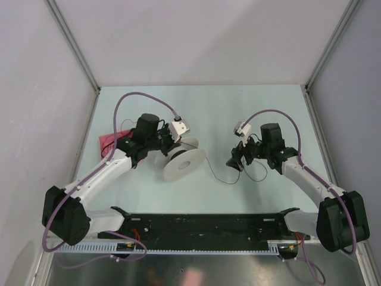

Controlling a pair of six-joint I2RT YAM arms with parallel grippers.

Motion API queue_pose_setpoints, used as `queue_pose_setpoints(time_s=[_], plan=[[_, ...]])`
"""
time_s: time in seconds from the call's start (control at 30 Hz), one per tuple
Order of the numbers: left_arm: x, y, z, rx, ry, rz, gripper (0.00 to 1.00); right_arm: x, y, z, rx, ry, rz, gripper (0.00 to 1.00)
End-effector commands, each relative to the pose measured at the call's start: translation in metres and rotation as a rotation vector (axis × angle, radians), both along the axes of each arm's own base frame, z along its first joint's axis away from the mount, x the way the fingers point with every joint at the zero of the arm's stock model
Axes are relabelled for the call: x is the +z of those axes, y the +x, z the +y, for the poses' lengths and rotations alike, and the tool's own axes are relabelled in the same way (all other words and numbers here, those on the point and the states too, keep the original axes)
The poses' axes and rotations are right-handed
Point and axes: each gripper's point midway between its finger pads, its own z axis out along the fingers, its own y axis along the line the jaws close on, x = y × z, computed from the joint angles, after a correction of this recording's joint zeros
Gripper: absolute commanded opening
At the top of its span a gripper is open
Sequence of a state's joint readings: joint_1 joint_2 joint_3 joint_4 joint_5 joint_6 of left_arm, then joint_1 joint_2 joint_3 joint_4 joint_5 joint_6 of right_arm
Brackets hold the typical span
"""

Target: Wrap the cables

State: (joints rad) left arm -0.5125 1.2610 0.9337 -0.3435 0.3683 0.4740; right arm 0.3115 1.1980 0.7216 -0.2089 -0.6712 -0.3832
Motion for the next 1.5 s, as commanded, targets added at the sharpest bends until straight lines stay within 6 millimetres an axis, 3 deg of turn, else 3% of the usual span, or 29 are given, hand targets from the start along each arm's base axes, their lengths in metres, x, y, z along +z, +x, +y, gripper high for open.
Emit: queue_pose_setpoints(time_s=[0.0, 0.13, 0.37, 0.53, 0.67, 0.8, 1.1, 1.27, 1.47], plan=[[-0.107, -0.072, 0.081, 0.030, 0.406, 0.375, 0.01, 0.020, 0.003, 0.007, 0.036, 0.029, -0.057, 0.87], [-0.089, -0.055, 0.065, 0.076, 0.264, 0.426, 0.00, 0.020, 0.002, 0.013, 0.049, 0.034, -0.060, 0.87], [-0.002, -0.020, 0.043, 0.146, -0.057, 0.378, 0.00, 0.024, 0.005, 0.019, 0.049, 0.043, -0.085, 0.90], [0.055, -0.015, 0.035, 0.157, -0.194, 0.312, 0.00, 0.034, 0.009, 0.025, 0.020, 0.077, -0.096, 0.94], [0.085, -0.013, 0.032, 0.190, -0.289, 0.324, 0.00, 0.043, -0.001, 0.032, 0.108, 0.088, -0.149, 0.96], [0.095, -0.012, 0.032, 0.209, -0.316, 0.321, 0.00, 0.030, -0.015, 0.042, 0.205, -0.010, -0.213, 0.92], [0.130, -0.014, 0.034, 0.190, -0.388, 0.226, 0.00, 0.023, -0.012, 0.054, 0.230, -0.012, -0.221, 0.91], [0.111, -0.022, 0.037, 0.079, -0.289, 0.106, 0.00, 0.055, 0.003, 0.058, 0.207, 0.057, -0.337, 0.91], [0.058, -0.050, 0.024, -0.181, -0.150, 0.012, 0.00, 0.098, 0.023, 0.060, 0.212, 0.095, -0.451, 0.90]])
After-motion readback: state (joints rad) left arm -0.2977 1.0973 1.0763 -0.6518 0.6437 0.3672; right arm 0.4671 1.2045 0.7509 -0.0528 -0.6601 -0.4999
